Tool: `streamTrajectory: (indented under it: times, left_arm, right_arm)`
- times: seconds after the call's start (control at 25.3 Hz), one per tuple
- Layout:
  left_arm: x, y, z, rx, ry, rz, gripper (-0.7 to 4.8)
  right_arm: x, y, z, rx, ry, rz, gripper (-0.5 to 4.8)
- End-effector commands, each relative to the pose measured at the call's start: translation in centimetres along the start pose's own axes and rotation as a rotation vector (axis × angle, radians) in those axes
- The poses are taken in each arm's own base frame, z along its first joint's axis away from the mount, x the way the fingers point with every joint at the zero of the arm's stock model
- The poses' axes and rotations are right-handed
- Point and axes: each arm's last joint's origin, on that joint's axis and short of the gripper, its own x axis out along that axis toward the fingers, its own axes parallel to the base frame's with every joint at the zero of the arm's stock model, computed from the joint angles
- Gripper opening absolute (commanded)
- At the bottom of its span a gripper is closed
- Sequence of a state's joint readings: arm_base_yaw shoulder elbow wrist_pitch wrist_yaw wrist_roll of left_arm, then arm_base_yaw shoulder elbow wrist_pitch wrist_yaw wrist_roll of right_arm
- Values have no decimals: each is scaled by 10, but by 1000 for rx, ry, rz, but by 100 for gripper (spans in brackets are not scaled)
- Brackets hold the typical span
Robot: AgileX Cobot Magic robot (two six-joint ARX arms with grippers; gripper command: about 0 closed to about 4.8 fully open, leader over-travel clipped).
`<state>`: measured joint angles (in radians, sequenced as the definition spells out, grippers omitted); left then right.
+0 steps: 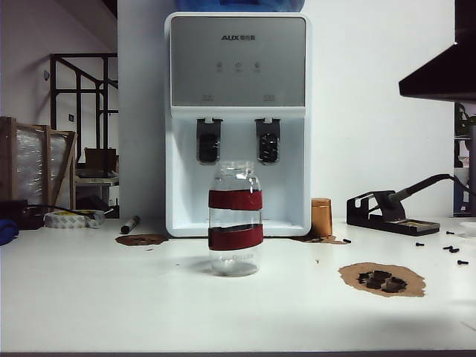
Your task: Pick up the water bottle with two loops of red belts, then reach the front water dispenser and gently press the gray-black baffle horizontally to get a little water.
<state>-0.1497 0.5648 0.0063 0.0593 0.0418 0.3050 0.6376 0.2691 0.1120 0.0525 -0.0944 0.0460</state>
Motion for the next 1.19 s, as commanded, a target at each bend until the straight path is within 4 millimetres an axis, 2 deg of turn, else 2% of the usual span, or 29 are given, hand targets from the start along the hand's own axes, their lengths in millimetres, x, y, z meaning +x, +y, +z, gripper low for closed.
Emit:
streamTrajectory:
  times: [0.04,0.55,0.79,0.95,1.03,1.19]
  left_arm:
    - [0,0,1,-2,-12,1,-1]
    - [0,0,1,-2,-11,1,-1]
    - [0,-1,2,0,-31,-46,-1]
    - [-3,1,15,0,-39,-136,-1]
    - [-7,2,27,-2,-41,-196,-1]
    - [-12,3,36,0,-33,-272,-1]
  right_arm:
    - [0,0,3,0,-16,-3,-2]
    - [0,0,4,-1,-29,-3,-2]
    - [-1,1,13,-13,-114,7,-2]
    - [-1,2,15,-11,-129,34,-1]
    - [-2,3,24,-15,-151,54,-1]
    - [1,3,40,-17,-150,53,-1]
